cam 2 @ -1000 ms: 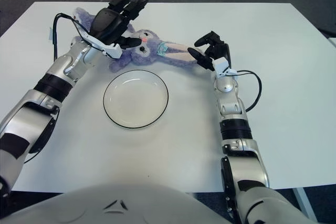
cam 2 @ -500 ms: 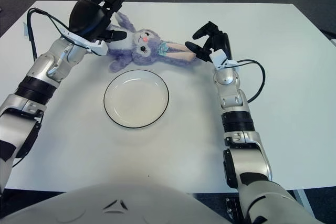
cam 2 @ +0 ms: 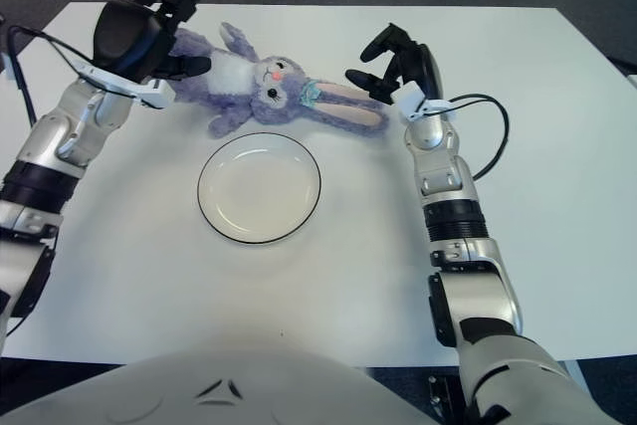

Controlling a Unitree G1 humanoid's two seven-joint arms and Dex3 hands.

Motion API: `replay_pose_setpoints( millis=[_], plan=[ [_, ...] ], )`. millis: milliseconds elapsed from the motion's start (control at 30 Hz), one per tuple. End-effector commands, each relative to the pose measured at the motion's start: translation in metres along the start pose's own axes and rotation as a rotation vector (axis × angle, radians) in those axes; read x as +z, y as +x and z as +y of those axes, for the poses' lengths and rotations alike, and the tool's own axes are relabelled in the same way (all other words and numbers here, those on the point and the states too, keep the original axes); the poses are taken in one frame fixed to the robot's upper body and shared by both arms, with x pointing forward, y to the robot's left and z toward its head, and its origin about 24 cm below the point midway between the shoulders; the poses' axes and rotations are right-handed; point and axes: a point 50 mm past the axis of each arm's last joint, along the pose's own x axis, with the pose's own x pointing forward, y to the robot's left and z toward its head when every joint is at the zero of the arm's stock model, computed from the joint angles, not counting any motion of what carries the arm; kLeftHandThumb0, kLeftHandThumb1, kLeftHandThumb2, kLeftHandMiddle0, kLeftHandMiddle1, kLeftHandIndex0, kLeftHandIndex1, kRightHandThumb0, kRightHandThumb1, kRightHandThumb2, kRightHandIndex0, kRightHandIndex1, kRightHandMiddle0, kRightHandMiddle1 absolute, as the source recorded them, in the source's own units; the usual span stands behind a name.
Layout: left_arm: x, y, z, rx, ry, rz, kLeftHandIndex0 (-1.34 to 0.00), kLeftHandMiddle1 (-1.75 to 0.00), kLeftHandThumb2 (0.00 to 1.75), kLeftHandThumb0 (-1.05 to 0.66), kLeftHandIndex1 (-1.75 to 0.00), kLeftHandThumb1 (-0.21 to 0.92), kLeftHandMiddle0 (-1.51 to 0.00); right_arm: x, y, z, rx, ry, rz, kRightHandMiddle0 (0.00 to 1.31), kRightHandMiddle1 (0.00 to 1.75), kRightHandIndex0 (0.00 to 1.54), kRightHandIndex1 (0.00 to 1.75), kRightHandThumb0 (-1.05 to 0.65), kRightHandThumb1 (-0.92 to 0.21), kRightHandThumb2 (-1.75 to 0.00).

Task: Put the doll into the plate.

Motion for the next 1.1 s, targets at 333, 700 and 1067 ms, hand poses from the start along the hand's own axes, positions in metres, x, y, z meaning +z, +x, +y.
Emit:
replay_pose_setpoints(
  millis=[333, 700, 1067],
  plan=[
    [-0.006, -0.008, 0.008, 0.040, 0.029, 0.093, -0.52, -0.03, 0.82, -1.01, -0.07, 0.92, -0.57, 0.020, 0.015, 0.002, 0.109, -0.084, -0.051, 0.43, 1.49, 0.46, 1.74, -0.36, -0.92, -0.29],
    [-0.013, -0.013, 0.009, 0.008, 0.054, 0.144, -0.54, -0.03, 0.80, -1.00, -0.07, 0.92, -0.59, 0.032, 0.020, 0.004, 0.248, -0.200, -0.073, 0.27, 0.85, 0.41, 0.80, -0.58, -0.92, -0.24],
    [-0.013, -0.020, 0.008, -0.017, 0.080, 0.192, -0.56, -0.02, 0.80, -1.00, -0.06, 0.92, -0.60, 0.039, 0.027, 0.010, 0.327, -0.186, -0.085, 0.25, 0.21, 0.44, 0.02, -0.70, -0.92, -0.19]
  ],
)
